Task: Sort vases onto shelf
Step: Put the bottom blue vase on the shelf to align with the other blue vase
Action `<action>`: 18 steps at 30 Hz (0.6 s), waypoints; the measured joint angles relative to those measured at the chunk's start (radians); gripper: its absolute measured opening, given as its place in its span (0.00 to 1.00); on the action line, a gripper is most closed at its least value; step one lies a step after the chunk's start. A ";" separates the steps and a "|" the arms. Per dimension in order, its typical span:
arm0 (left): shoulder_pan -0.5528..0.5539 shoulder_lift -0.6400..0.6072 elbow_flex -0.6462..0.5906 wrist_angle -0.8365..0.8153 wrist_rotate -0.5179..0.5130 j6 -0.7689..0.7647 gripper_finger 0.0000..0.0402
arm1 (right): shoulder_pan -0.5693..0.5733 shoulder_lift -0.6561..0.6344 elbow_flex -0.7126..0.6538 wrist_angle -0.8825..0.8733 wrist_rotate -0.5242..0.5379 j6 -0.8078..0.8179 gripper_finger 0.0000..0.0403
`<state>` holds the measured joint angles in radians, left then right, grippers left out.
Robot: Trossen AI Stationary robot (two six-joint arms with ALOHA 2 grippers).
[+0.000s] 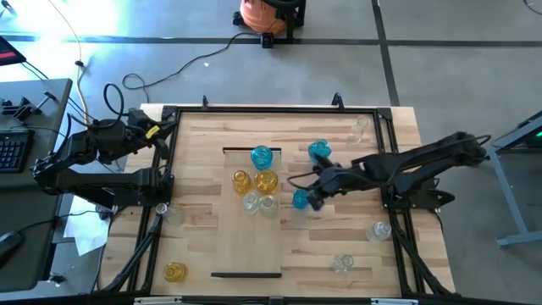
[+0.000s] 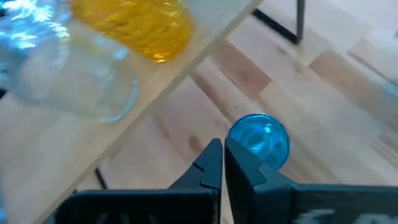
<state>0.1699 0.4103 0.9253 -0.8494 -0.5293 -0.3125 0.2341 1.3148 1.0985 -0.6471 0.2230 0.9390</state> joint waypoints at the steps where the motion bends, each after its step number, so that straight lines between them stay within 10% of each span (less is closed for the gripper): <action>1: 0.000 0.000 0.000 0.000 0.000 0.000 0.00 | 0.003 -0.013 0.000 0.002 -0.010 -0.021 0.00; 18: 0.000 0.000 0.000 0.000 0.000 0.000 0.00 | -0.034 0.048 0.000 0.016 -0.262 -0.443 0.44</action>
<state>0.1699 0.4103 0.9253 -0.8497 -0.5297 -0.3122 0.2000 1.3630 1.0981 -0.6311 -0.0388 0.4957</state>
